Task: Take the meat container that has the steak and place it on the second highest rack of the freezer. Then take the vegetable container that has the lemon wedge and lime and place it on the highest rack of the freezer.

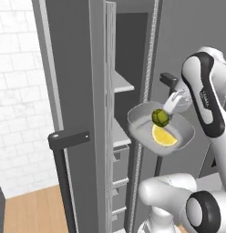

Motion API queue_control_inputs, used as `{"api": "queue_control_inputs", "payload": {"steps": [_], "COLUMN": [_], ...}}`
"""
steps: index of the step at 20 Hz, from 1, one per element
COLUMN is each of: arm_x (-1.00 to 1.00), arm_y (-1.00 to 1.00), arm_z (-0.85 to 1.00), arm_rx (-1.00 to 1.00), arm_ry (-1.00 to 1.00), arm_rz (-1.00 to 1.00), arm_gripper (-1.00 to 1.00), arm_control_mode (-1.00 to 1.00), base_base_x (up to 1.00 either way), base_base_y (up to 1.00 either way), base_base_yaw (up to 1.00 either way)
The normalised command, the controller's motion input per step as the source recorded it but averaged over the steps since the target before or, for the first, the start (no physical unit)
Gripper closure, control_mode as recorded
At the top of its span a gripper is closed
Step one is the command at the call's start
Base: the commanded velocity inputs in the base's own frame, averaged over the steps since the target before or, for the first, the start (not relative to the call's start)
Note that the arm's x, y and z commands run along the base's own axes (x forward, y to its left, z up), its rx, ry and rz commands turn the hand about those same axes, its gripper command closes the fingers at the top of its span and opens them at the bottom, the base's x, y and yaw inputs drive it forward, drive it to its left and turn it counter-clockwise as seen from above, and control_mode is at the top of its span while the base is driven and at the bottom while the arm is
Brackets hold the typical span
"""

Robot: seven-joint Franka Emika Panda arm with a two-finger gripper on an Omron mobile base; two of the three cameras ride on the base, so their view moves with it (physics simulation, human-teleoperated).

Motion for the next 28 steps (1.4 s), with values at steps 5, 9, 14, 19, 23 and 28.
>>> {"api": "queue_control_inputs", "payload": {"steps": [5,9,14,19,23,28], "arm_x": [0.01,0.26,0.34,0.01,0.08,0.76], "arm_y": [0.72,0.71,0.31,0.01,0.01,0.0], "arm_z": [-0.06,0.05,0.27,0.28,0.29,0.19], "arm_rx": [0.16,0.1,0.14,0.33,0.39,0.2], "arm_ry": [-0.06,-0.01,0.02,0.01,0.02,0.16], "arm_rz": [-0.39,-0.54,-0.6,-0.75,-0.65,-0.39], "arm_gripper": [1.0,1.0,1.0,1.0,1.0,1.0], "arm_control_mode": [-1.0,-1.0,-1.0,-1.0,-1.0,-1.0], "base_base_x": [0.0,0.0,0.0,0.0,0.0,0.0], "base_base_y": [0.0,0.0,0.0,0.0,0.0,0.0], "base_base_yaw": [0.0,0.0,0.0,0.0,0.0,0.0]}}
